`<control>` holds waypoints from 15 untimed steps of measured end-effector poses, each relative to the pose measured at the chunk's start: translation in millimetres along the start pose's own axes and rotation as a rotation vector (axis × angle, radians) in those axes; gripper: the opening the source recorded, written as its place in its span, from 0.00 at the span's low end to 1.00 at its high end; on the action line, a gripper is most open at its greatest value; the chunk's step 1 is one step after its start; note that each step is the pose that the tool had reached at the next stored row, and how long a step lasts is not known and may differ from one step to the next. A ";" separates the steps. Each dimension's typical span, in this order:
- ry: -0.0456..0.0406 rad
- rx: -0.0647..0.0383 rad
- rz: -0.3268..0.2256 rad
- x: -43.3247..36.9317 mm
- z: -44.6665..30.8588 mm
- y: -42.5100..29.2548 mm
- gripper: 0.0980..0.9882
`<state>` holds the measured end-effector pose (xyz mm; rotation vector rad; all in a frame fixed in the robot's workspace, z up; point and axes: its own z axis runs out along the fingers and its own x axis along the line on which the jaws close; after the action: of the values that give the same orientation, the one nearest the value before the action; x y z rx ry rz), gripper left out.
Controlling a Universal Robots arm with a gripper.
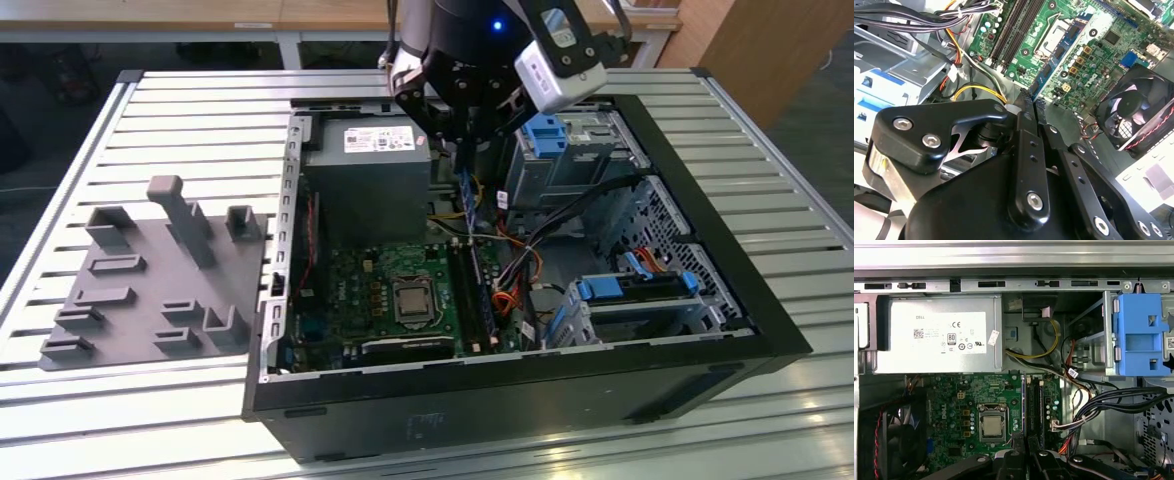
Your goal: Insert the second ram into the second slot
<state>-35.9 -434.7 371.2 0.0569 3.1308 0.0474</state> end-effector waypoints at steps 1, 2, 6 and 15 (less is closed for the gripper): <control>0.0000 0.000 0.000 0.0 0.1 0.0 0.04; 0.0000 0.000 0.000 0.0 0.2 0.0 0.04; 0.0000 0.000 0.000 0.0 1.0 0.0 0.04; -0.0012 0.000 0.038 0.0 2.3 -0.1 0.04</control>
<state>-35.9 -434.7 368.9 0.1163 3.1286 0.0470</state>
